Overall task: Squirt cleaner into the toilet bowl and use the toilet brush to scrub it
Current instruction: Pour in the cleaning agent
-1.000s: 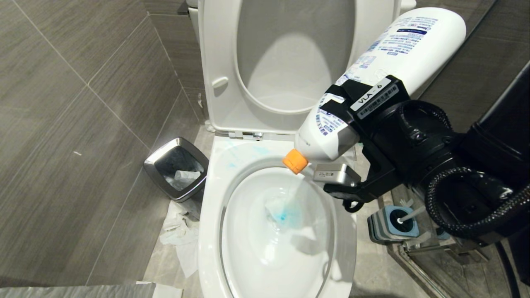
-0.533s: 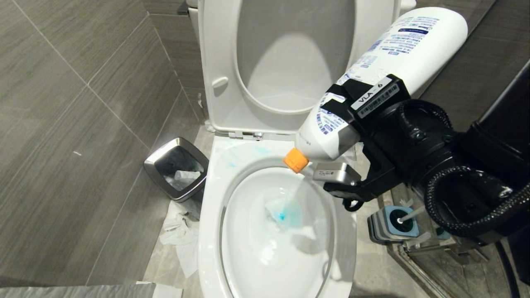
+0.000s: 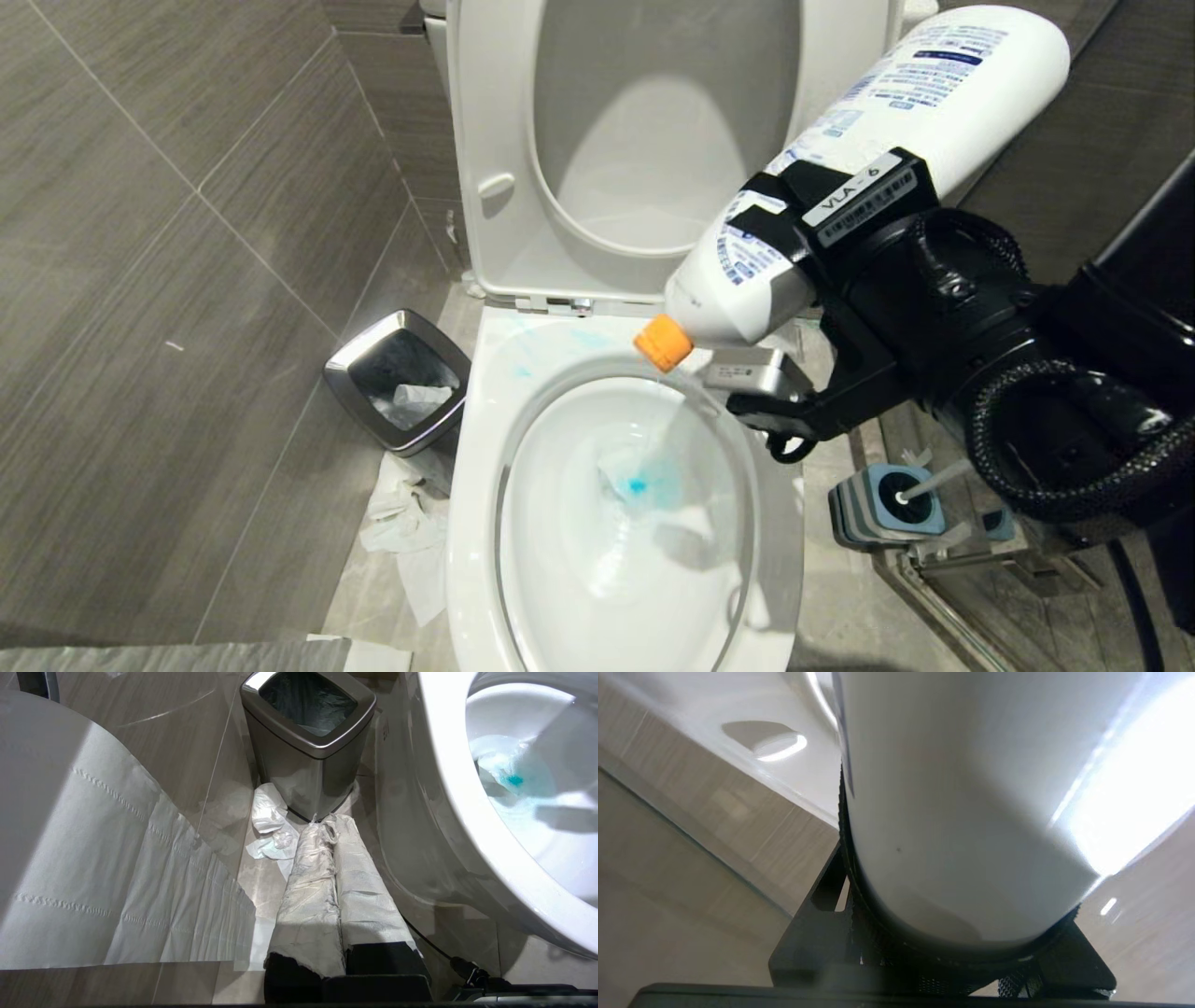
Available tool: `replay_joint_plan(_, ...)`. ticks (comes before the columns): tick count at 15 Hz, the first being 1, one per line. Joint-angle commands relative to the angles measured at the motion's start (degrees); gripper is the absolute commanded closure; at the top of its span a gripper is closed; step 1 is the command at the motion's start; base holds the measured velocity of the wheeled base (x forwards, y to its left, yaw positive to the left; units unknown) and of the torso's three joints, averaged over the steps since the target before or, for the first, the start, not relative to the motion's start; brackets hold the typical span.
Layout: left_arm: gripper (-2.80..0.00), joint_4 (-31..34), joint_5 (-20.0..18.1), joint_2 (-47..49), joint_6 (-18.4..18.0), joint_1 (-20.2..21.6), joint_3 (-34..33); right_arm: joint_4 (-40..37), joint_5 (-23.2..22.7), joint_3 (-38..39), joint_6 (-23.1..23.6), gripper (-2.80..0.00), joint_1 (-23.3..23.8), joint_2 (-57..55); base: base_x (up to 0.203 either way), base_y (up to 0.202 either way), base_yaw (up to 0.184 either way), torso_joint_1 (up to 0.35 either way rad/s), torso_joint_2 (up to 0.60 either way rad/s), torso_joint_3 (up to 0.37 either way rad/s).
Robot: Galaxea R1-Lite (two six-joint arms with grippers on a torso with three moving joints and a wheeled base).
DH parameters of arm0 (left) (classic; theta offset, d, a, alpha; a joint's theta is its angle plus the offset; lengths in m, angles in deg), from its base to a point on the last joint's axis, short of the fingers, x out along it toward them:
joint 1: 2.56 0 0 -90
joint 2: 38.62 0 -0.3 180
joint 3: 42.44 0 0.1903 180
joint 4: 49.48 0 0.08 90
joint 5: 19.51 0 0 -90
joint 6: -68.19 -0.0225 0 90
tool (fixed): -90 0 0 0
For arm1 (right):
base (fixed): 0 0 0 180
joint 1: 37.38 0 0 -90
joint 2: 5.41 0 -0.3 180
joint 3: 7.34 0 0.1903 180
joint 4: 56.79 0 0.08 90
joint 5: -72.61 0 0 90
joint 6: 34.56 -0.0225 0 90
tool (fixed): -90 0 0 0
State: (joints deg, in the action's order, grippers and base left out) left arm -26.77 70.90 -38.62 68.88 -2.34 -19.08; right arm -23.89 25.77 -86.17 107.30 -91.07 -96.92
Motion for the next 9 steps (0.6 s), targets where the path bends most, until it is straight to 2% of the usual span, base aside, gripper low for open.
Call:
replay_joint_plan(1, 0.00, -0.04, 0.02, 0.00, 0.01, 0.04, -0.44, 2.89, 0.34, 0.13, -1.95, 0.00, 0.02, -0.61, 0.000, 0.000, 0.000, 0.000, 0.00, 0.000)
replay_joint_plan(2, 0.00, -0.04, 0.02, 0.00, 0.01, 0.04, -0.44, 4.40, 0.98, 0.36, -6.31, 0.00, 0.05, -0.97, 0.000, 0.000, 0.000, 0.000, 0.00, 0.000)
replay_joint_plan(4, 0.00, -0.04, 0.02, 0.00, 0.01, 0.07, -0.44, 5.43, 6.02, 0.49, -18.62, 0.00, 0.02, -1.56, 0.000, 0.000, 0.000, 0.000, 0.00, 0.000)
replay_joint_plan(6, 0.00, -0.04, 0.02, 0.00, 0.01, 0.04, -0.44, 5.78, 9.58, 0.10, -28.66, 0.00, -0.01, -2.19, 0.000, 0.000, 0.000, 0.000, 0.00, 0.000)
replay_joint_plan(9, 0.00, -0.04, 0.02, 0.00, 0.01, 0.04, -0.44, 5.84, 10.49, -0.26, -40.39, 0.00, 0.01, -2.68, 0.000, 0.000, 0.000, 0.000, 0.00, 0.000)
